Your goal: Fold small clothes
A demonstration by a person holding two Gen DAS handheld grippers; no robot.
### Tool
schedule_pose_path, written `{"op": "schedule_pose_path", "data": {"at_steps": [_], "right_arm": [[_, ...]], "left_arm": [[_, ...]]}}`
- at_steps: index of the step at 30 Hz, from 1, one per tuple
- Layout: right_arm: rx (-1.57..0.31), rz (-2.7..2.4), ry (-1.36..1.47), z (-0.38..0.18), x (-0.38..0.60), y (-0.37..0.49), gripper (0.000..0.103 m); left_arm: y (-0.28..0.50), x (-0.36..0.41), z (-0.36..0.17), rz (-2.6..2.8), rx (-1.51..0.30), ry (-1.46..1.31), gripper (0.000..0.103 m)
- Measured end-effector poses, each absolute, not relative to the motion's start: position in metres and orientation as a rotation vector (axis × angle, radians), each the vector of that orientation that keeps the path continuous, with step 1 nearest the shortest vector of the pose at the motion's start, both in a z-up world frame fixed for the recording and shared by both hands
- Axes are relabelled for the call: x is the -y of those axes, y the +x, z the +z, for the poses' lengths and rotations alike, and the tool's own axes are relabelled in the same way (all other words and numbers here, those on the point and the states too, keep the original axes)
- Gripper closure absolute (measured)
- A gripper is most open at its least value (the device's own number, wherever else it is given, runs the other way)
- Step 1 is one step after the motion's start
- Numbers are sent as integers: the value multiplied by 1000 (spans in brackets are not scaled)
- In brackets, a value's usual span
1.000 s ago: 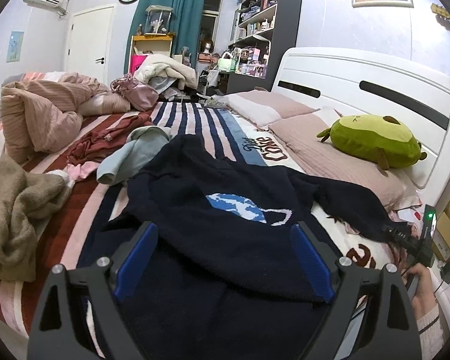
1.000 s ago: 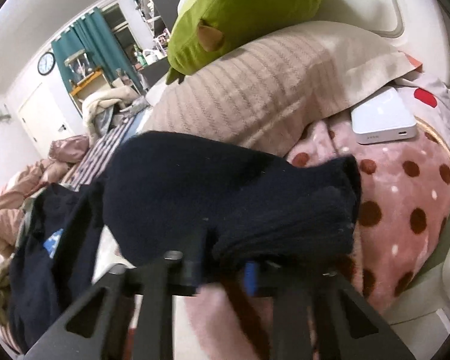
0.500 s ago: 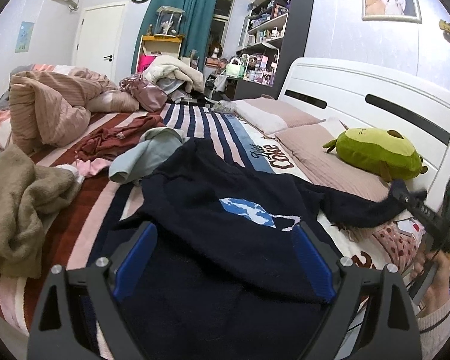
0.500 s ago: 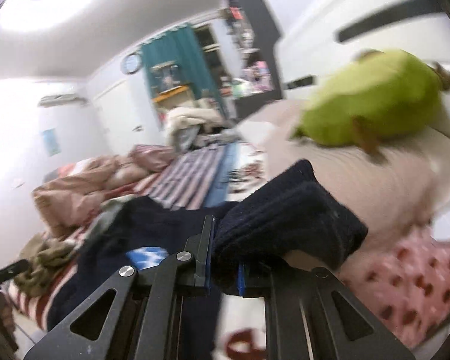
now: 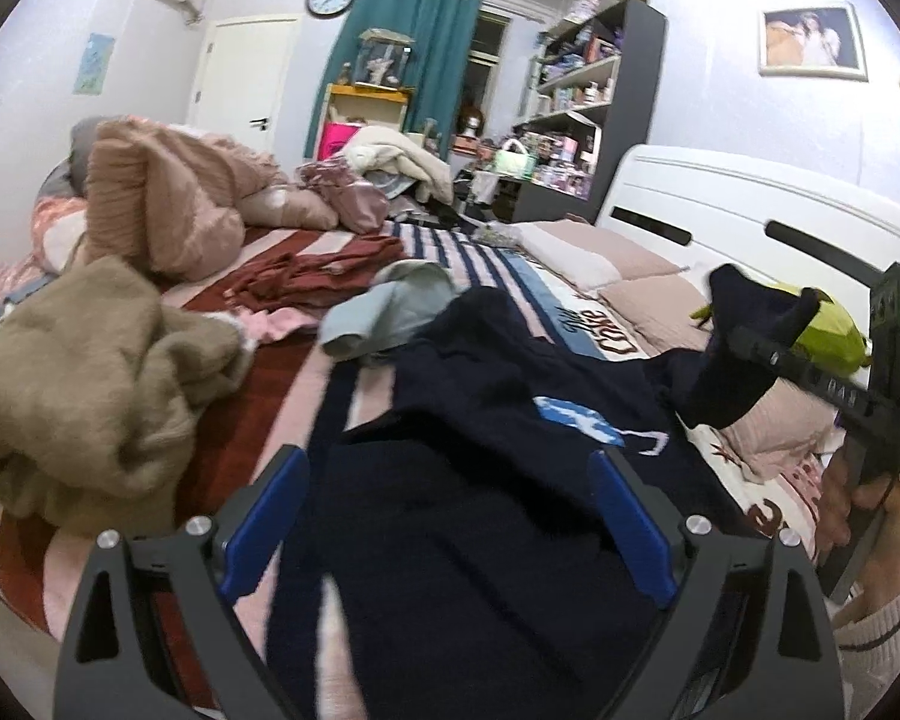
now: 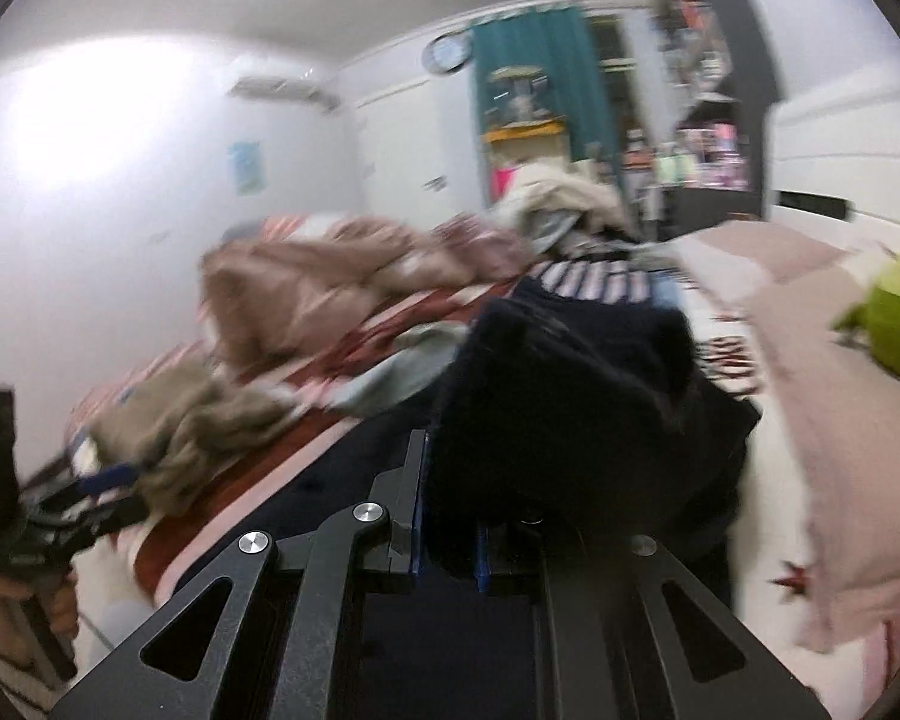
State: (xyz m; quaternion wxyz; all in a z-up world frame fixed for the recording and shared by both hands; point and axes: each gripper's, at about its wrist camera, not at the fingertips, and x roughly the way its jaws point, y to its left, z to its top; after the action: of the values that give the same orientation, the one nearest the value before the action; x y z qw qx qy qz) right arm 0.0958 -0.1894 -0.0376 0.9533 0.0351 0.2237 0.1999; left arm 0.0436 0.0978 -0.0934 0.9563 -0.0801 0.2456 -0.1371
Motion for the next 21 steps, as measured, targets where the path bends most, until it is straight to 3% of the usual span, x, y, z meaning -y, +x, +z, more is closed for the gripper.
{"op": "schedule_pose_path", "data": {"at_steps": [8, 14, 17, 20, 21], "right_arm": [[-621, 609, -20, -90, 93, 101, 97], [-717, 616, -57, -124, 72, 98, 97], [-753, 621, -64, -131, 70, 100, 92], [-767, 666, -43, -132, 67, 94, 71], [-758, 684, -39, -129, 67, 89, 59]], "left_arm": [[46, -124, -108, -270, -505, -215, 10], [47, -122, -114, -275, -517, -219, 10], [49, -122, -115, -272, -521, -219, 10], [48, -125, -116, -260, -520, -233, 10], [49, -126, -116, -257, -521, -237, 10]]}}
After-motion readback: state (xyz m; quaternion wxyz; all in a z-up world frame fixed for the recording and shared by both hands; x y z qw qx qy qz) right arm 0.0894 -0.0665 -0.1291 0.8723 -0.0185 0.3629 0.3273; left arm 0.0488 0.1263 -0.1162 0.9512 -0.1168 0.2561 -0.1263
